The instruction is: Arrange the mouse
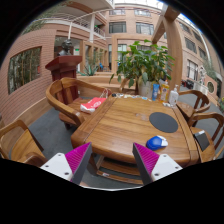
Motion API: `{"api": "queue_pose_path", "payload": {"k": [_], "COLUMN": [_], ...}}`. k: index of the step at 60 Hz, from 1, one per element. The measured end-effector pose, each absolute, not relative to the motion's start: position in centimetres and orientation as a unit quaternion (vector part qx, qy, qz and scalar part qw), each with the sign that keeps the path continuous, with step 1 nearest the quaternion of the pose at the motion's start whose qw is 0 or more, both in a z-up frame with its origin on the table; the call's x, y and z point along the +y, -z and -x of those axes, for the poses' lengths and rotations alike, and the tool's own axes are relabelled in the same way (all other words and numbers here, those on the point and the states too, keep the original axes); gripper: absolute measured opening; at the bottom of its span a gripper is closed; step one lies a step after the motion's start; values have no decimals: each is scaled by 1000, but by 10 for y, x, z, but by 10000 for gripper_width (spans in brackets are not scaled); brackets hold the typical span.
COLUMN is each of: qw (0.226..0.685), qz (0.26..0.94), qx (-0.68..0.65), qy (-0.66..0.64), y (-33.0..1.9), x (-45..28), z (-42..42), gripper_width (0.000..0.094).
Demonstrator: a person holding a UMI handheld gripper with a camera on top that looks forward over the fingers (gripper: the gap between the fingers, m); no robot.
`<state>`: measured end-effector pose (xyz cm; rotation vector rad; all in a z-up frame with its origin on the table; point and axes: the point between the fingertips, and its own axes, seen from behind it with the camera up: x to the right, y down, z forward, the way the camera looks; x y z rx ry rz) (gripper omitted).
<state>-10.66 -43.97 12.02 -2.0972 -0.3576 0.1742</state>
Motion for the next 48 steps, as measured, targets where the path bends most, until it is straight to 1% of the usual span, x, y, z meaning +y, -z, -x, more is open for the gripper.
{"api": "queue_pose_path", "payload": {"k": [7,11,19,31,41,48], "qw": [469,459,441,442,431,441], "qz": [873,881,895,896,901,897], "qx": [-126,-106,-55,-4,17,24], "qy": [-53,-44,-34,-39,-50,-37], "y": [-103,-76,-42,-18,5,7], "x": [-445,-440,-427,-374,-330,-298], "z": [83,60,16,-21,-32,-42], "gripper_width": [845,844,835,847,847,848]}}
